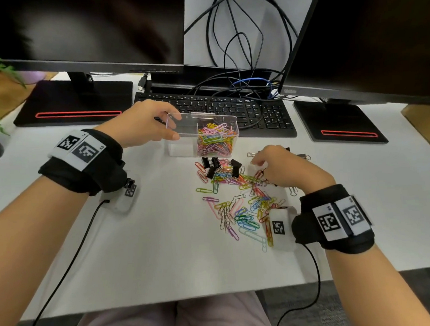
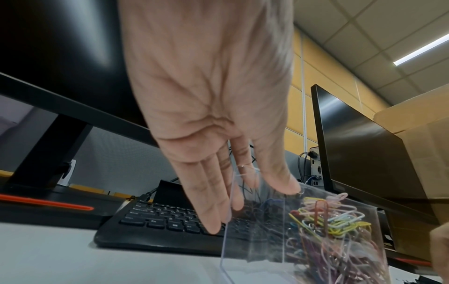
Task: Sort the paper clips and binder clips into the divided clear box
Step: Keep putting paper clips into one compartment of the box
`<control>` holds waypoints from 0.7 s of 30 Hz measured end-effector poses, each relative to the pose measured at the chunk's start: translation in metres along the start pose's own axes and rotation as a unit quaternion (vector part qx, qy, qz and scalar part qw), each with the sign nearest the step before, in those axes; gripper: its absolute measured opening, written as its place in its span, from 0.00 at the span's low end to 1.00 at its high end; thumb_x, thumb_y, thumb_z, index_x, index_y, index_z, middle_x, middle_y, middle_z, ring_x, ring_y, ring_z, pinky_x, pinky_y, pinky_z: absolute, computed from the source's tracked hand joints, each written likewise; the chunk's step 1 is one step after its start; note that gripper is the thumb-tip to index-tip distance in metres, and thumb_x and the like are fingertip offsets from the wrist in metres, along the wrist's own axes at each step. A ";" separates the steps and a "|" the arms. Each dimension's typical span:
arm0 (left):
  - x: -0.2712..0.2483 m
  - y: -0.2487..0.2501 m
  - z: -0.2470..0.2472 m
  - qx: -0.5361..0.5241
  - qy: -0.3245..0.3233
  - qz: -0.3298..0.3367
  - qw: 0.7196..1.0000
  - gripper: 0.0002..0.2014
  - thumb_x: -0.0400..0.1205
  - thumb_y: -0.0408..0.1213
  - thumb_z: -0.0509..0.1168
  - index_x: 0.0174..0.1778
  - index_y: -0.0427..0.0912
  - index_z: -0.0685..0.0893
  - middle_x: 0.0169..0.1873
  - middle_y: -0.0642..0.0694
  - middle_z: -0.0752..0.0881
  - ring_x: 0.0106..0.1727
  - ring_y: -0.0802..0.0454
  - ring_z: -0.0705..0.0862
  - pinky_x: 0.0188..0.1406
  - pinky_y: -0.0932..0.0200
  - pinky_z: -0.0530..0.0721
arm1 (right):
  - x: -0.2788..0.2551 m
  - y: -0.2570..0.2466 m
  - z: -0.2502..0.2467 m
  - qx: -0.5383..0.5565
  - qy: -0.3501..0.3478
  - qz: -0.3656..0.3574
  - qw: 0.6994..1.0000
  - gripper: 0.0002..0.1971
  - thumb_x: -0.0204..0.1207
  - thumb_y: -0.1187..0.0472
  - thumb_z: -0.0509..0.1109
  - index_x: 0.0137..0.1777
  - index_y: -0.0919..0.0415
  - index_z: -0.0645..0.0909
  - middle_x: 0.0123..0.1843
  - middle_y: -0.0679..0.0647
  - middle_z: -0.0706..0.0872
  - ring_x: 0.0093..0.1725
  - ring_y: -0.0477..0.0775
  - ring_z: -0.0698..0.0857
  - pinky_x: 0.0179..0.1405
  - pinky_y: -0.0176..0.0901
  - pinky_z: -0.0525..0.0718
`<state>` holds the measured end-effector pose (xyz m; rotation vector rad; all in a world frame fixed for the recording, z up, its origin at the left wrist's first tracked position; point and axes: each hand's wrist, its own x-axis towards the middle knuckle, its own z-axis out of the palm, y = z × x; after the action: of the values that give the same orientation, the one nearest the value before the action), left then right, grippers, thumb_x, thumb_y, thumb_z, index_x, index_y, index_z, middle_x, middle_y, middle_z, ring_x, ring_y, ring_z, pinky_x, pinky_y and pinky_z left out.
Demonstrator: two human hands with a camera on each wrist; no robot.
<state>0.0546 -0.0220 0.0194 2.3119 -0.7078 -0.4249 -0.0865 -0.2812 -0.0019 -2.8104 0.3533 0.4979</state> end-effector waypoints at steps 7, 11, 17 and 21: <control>0.000 0.003 0.000 -0.004 -0.001 -0.002 1.000 0.21 0.76 0.38 0.75 0.65 0.50 0.82 0.53 0.51 0.86 0.51 0.51 0.87 0.43 0.64 0.81 | 0.003 0.004 -0.003 -0.036 -0.026 0.008 0.999 0.31 0.79 0.73 0.55 0.81 0.53 0.65 0.75 0.60 0.66 0.78 0.63 0.61 0.69 0.52 0.69; -0.001 0.003 0.000 -0.006 -0.003 -0.006 1.000 0.21 0.76 0.38 0.75 0.65 0.50 0.81 0.54 0.50 0.86 0.51 0.51 0.87 0.43 0.64 0.81 | -0.001 -0.002 -0.006 -0.038 -0.040 -0.021 0.998 0.32 0.77 0.75 0.53 0.78 0.49 0.70 0.72 0.61 0.71 0.76 0.63 0.62 0.67 0.56 0.71; 0.000 0.004 0.001 -0.015 -0.002 -0.007 1.000 0.22 0.77 0.36 0.75 0.66 0.48 0.81 0.55 0.48 0.86 0.52 0.50 0.87 0.44 0.63 0.81 | -0.006 -0.007 -0.005 0.006 -0.029 -0.038 0.999 0.23 0.75 0.70 0.64 0.67 0.49 0.82 0.67 0.57 0.78 0.72 0.63 0.71 0.66 0.57 0.77; 0.000 0.004 0.001 -0.014 -0.002 -0.008 1.000 0.22 0.77 0.36 0.74 0.67 0.48 0.81 0.55 0.48 0.85 0.52 0.50 0.87 0.43 0.64 0.81 | -0.001 -0.003 0.000 -0.048 -0.042 0.042 0.997 0.35 0.59 0.48 0.83 0.67 0.57 0.78 0.65 0.59 0.77 0.68 0.62 0.73 0.65 0.58 0.78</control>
<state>0.0526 -0.0249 0.0211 2.2926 -0.6814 -0.4449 -0.0866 -0.2783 -0.0009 -2.8651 0.4415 0.6677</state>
